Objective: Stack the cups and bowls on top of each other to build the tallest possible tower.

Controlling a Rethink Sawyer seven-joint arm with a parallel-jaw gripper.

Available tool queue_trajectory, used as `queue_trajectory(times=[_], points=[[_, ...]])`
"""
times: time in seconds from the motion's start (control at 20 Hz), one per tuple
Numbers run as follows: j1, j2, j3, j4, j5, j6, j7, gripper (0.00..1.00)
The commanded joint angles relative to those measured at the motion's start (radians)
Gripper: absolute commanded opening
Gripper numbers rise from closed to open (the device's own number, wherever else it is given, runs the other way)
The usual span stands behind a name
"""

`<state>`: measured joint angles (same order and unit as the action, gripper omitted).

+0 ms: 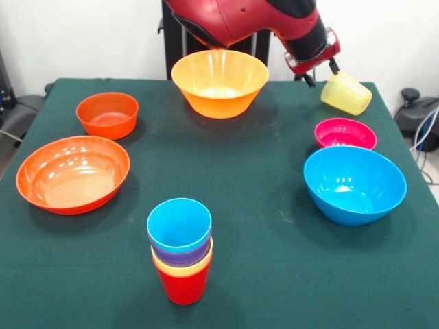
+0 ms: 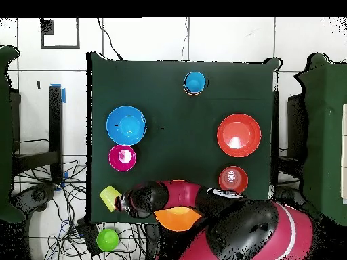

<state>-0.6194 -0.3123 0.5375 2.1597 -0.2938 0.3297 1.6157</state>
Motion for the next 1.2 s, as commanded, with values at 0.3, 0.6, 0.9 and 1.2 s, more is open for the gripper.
queue_trajectory(times=[0.3,0.6,0.9,1.2], points=[[-0.031,0.083,0.012,0.012,0.012,-0.035,0.106,1.00],[-0.033,0.105,0.024,-0.003,0.022,-0.039,0.110,1.00],[-0.047,0.118,0.045,0.015,0.025,-0.083,0.129,1.00],[-0.063,0.144,0.059,0.014,0.009,-0.133,0.132,1.00]])
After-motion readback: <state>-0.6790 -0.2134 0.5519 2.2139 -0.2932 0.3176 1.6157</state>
